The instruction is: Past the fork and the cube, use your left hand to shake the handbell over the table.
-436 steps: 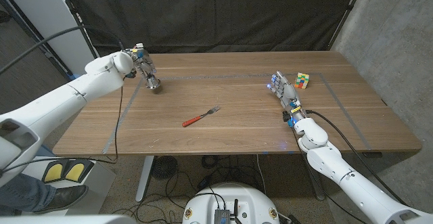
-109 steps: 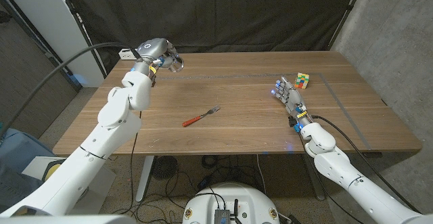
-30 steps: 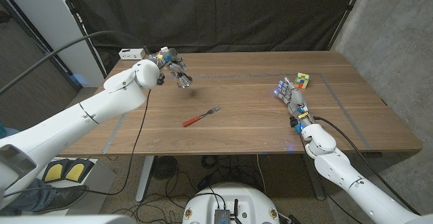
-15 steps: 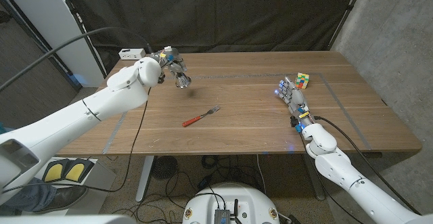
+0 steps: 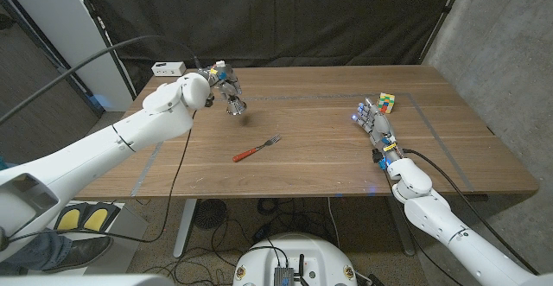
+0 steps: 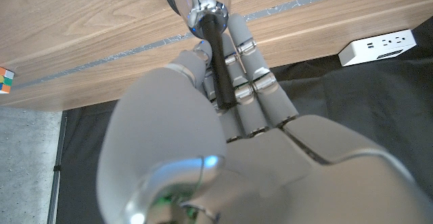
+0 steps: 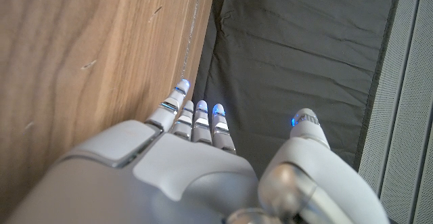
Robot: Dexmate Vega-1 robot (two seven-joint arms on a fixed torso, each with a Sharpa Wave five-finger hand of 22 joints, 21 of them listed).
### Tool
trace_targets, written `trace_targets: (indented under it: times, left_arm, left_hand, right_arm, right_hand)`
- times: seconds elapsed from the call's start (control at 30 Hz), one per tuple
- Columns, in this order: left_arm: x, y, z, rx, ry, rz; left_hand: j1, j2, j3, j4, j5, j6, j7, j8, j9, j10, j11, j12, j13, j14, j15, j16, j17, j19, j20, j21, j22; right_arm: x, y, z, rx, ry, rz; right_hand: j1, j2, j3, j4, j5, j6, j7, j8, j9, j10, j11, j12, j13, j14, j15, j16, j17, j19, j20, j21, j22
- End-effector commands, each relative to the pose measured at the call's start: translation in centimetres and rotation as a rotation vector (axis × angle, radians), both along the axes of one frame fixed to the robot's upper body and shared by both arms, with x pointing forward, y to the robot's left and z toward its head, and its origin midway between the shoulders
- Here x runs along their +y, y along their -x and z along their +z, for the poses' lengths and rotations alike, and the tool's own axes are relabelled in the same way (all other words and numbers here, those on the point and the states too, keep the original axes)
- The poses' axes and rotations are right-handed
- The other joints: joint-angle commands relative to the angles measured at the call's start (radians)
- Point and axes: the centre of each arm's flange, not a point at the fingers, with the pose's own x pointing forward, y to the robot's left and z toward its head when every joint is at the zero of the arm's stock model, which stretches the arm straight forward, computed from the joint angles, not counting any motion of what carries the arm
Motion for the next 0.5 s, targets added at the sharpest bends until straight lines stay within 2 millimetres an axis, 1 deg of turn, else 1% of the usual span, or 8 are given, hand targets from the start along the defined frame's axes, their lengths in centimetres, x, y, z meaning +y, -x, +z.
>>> trace_targets:
  times: [0.03, 0.33, 0.5]
  left_arm:
    - [-0.4, -1.0, -0.7, 0.035, -0.021, 0.003]
    - [-0.7, -1.5, -1.3, 0.016, -0.047, 0.036]
    - [-0.7, -1.6, -1.7, 0.003, -0.046, 0.040]
  left_hand:
    - [0.003, 0.005, 0.007, 0.002, 0.006, 0.003, 0.002, -0.005, 0.004, 0.010, 0.001, -0.002, 0.006, 0.119, -0.117, 0.006, 0.004, -0.003, -0.002, 0.007, 0.002]
    - [0.003, 0.006, 0.008, 0.003, 0.006, 0.002, 0.002, -0.007, 0.005, 0.012, 0.000, -0.003, 0.008, 0.118, -0.119, 0.006, 0.004, -0.005, -0.002, 0.009, 0.002]
    - [0.003, 0.006, 0.008, 0.003, 0.006, 0.000, 0.001, -0.008, 0.005, 0.013, 0.000, -0.005, 0.008, 0.119, -0.119, 0.006, 0.003, -0.008, -0.001, 0.009, 0.002]
  right_arm:
    - [0.0, -0.1, -0.3, 0.008, -0.001, 0.002]
    - [0.2, -0.2, -0.5, 0.010, -0.009, 0.006]
    - [0.2, 0.0, -0.4, 0.003, -0.011, 0.001]
  right_hand:
    - [0.004, 0.011, -0.002, -0.003, 0.000, 0.007, -0.005, 0.002, 0.003, 0.011, -0.002, 0.000, 0.005, 0.007, 0.003, 0.005, 0.005, 0.010, -0.002, -0.003, 0.002]
    - [0.005, 0.011, -0.002, -0.003, 0.000, 0.007, -0.005, 0.002, 0.003, 0.010, -0.003, 0.000, 0.005, 0.007, 0.003, 0.005, 0.005, 0.010, -0.003, -0.003, 0.002]
    - [0.005, 0.011, -0.002, -0.003, 0.000, 0.007, -0.004, 0.002, 0.003, 0.010, -0.003, 0.000, 0.005, 0.007, 0.003, 0.005, 0.005, 0.010, -0.002, -0.003, 0.002]
